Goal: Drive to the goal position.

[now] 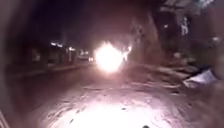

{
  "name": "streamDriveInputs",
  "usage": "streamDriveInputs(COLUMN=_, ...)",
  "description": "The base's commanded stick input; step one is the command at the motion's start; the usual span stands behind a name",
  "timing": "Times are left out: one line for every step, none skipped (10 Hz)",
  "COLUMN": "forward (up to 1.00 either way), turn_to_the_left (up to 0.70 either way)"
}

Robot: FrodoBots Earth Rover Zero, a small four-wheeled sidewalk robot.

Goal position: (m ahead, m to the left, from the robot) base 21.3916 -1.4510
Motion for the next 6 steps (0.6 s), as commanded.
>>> streamDriveInputs(forward=0.7, turn_to_the_left=0.0)
streamDriveInputs(forward=0.7, turn_to_the_left=0.0)
streamDriveInputs(forward=0.7, turn_to_the_left=-0.33)
streamDriveInputs(forward=0.7, turn_to_the_left=-0.34)
streamDriveInputs(forward=0.7, turn_to_the_left=0.0)
streamDriveInputs(forward=0.7, turn_to_the_left=0.0)
